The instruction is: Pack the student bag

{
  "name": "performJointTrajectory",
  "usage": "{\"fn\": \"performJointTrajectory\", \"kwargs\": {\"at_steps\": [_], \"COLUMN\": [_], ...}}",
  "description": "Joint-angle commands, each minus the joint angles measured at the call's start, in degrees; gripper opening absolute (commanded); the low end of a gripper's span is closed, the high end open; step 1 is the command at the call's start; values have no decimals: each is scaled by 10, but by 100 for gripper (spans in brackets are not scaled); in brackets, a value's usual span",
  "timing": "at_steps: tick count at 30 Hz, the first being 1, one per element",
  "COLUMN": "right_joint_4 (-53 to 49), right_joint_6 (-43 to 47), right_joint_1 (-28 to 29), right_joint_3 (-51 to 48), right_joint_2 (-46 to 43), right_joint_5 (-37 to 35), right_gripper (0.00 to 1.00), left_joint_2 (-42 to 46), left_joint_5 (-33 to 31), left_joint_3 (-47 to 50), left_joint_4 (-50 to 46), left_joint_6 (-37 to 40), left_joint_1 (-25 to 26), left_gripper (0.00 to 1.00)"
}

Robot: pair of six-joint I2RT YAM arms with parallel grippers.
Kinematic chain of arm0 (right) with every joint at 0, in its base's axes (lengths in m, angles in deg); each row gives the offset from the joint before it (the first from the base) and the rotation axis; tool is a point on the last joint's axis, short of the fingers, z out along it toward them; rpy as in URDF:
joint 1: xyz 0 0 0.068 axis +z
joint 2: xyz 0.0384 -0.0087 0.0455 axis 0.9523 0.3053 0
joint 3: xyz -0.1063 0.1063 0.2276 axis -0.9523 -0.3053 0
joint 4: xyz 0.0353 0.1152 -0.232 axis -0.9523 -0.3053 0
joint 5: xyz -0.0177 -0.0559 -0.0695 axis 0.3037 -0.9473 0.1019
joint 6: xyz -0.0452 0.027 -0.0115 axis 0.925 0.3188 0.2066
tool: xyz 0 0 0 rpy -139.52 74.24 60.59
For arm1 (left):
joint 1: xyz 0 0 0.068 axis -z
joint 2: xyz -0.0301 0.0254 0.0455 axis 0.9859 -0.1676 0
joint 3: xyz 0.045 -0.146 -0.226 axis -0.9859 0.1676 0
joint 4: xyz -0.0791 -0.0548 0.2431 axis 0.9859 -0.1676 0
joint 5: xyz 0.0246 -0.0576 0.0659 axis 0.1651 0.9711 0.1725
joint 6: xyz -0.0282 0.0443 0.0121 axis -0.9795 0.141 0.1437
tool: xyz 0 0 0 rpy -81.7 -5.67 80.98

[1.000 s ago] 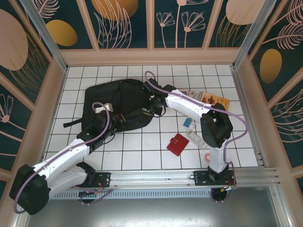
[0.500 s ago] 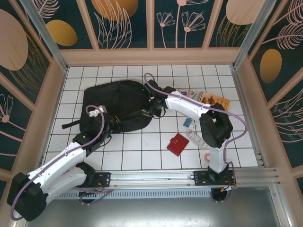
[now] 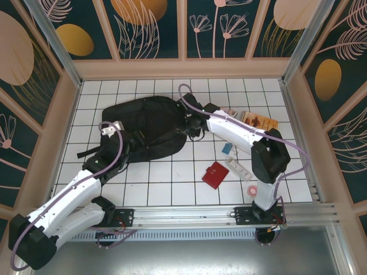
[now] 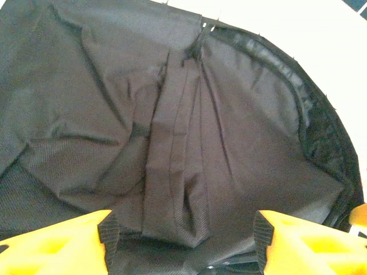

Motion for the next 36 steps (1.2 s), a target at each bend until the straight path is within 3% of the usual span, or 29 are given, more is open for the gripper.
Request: {"fn": "performJointTrajectory", "kwargs": {"at_steps": [1, 4, 8, 12, 18, 23, 28, 32, 36], "right_joint_4": [-26, -34, -47, -28, -11, 7, 34, 37, 36], "right_joint_6": [62, 94, 102, 109, 110, 106, 98, 102, 109], "right_joint_1": [-18, -42, -81, -116, -156, -161, -161, -161, -162], "right_joint_3": [44, 75, 99, 55, -15, -56, -91, -97, -95], "right_joint_2": [-35, -20, -11, -53, -108, -133, -148, -150, -142], "right_joint_5": [-60, -52, -50, -13, 19, 33, 58, 57, 55], "right_gripper": [56, 56, 55, 55, 54, 54, 53, 53, 53], "left_joint_2": [-25, -95, -237, -377, -470, -527, -563, -570, -566], "left_joint_5": [-22, 7, 133, 271, 386, 403, 342, 331, 360], "left_joint_3": [-57, -113, -213, -310, -379, -417, -436, -424, -405], "left_joint_4": [-20, -4, 30, 33, 17, -50, -93, -92, -69], "left_joint_6": [67, 108, 157, 208, 273, 342, 364, 364, 356], "left_joint_1": [-2, -2, -1, 0, 1, 1, 2, 2, 7], "left_gripper": [66, 67, 69, 68, 64, 63, 57, 54, 54]}}
